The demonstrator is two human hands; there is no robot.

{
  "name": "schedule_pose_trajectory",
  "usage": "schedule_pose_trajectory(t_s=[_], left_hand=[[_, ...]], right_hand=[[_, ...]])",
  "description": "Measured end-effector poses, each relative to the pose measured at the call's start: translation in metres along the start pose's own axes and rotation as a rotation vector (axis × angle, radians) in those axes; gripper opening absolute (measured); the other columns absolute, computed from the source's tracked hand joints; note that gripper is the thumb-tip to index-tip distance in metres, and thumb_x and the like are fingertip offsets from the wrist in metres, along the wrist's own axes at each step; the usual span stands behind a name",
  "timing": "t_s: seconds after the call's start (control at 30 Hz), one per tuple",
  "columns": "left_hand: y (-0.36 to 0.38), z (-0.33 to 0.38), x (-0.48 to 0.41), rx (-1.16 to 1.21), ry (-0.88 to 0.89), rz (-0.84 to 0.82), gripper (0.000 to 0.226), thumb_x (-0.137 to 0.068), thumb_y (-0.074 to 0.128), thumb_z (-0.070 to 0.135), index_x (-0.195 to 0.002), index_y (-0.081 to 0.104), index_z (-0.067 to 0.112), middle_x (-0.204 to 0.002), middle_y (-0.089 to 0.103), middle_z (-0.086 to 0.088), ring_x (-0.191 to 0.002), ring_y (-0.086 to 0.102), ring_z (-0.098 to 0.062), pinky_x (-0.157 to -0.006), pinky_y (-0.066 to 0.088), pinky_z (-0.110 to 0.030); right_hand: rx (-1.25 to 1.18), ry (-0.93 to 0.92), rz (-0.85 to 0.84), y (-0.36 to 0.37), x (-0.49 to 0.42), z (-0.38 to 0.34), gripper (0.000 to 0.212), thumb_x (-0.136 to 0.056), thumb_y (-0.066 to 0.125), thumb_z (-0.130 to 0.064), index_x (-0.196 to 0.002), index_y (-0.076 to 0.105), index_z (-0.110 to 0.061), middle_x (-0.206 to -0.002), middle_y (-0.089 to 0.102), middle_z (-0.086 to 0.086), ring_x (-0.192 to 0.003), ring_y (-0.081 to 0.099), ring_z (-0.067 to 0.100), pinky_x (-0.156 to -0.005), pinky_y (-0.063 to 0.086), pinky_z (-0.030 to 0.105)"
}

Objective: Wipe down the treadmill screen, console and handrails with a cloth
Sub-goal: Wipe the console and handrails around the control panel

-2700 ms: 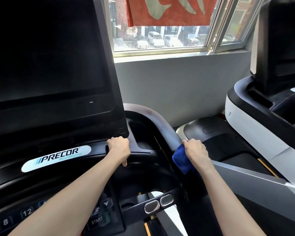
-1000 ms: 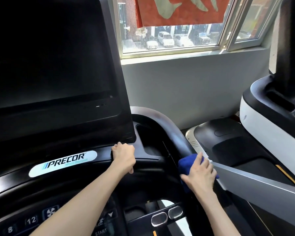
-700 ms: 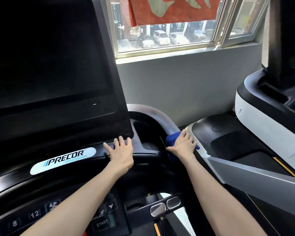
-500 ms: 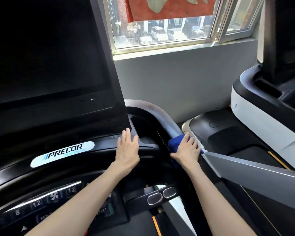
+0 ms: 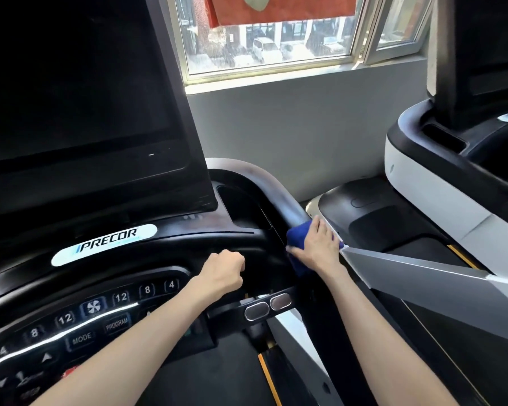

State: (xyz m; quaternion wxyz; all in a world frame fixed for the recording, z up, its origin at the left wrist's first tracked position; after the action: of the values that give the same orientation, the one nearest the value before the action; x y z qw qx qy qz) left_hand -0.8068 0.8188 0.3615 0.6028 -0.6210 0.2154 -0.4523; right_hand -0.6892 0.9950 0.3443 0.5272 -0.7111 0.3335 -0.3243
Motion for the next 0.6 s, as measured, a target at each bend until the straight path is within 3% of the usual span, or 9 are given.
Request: schedule_pose_trajectory(t_s=[0.13, 0.27, 0.37, 0.4, 0.47, 0.6], left_hand=[[0.012, 0.005, 0.014, -0.099, 0.074, -0.055, 0.025, -0.082, 0.058, 0.022, -0.104, 0.067, 0.015, -0.107, 0.068, -0.006, -0.104, 0.06, -0.026, -0.088, 0.04, -0.029], [0.018, -0.003, 0.022, -0.148, 0.087, -0.072, 0.019, -0.079, 0.062, 0.023, -0.095, 0.072, 0.018, -0.1, 0.072, -0.002, -0.103, 0.061, -0.02, -0.11, 0.023, -0.032], [0.011, -0.012, 0.028, -0.184, 0.084, 0.028, 0.019, -0.082, 0.057, 0.016, -0.096, 0.07, 0.019, -0.099, 0.071, 0.0, -0.104, 0.059, -0.018, -0.118, 0.008, -0.035], [0.008, -0.013, 0.03, -0.2, 0.09, 0.069, 0.021, -0.082, 0.055, 0.014, -0.097, 0.069, 0.019, -0.1, 0.071, 0.002, -0.105, 0.058, -0.018, -0.118, 0.004, -0.035], [0.001, -0.015, 0.035, -0.215, 0.097, 0.131, 0.028, -0.083, 0.053, 0.011, -0.105, 0.068, 0.022, -0.105, 0.069, 0.005, -0.11, 0.055, -0.017, -0.118, -0.002, -0.035], [-0.005, -0.021, 0.046, -0.24, 0.064, 0.205, 0.034, -0.087, 0.051, 0.013, -0.117, 0.063, 0.025, -0.114, 0.065, 0.007, -0.118, 0.049, -0.015, -0.118, -0.005, -0.037]], right_hand=[[-0.043, -0.193, 0.04, 0.004, 0.005, 0.003, 0.084, -0.091, 0.031, -0.061, -0.149, 0.009, -0.003, -0.157, 0.007, 0.01, -0.145, 0.005, 0.02, -0.117, -0.001, 0.039], [-0.035, -0.522, 0.096, 0.028, 0.062, -0.004, 0.088, -0.088, 0.013, -0.068, -0.141, 0.037, -0.002, -0.149, 0.034, 0.01, -0.139, 0.03, 0.022, -0.114, -0.006, 0.028], [-0.183, -0.527, -0.068, 0.067, 0.102, -0.01, 0.108, -0.072, -0.01, -0.081, -0.148, 0.022, -0.01, -0.156, 0.018, -0.001, -0.145, 0.006, 0.01, -0.114, -0.013, 0.023], [-0.237, -0.499, -0.045, 0.073, 0.107, -0.011, 0.108, -0.072, -0.009, -0.081, -0.147, 0.023, -0.011, -0.155, 0.02, -0.004, -0.145, 0.003, 0.009, -0.113, -0.015, 0.023], [-0.287, -0.498, 0.022, 0.073, 0.116, -0.026, 0.098, -0.077, 0.001, -0.08, -0.139, 0.037, -0.013, -0.144, 0.038, -0.005, -0.142, 0.015, 0.012, -0.112, -0.017, 0.022], [-0.258, -0.76, -0.054, 0.076, 0.153, -0.092, 0.063, -0.088, 0.032, -0.06, -0.129, 0.045, -0.013, -0.128, 0.048, -0.004, -0.126, 0.036, 0.014, -0.116, -0.006, 0.031]])
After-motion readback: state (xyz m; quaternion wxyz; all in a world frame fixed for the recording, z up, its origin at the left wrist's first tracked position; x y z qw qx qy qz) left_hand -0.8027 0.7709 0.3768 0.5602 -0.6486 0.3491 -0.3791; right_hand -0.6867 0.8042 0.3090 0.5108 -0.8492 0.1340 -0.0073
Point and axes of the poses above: each hand's wrist, its own x-axis away from the middle knuckle, its own y-axis out of the palm, z = x × y, the point moved 4 cm from there along -x, towards the middle knuckle
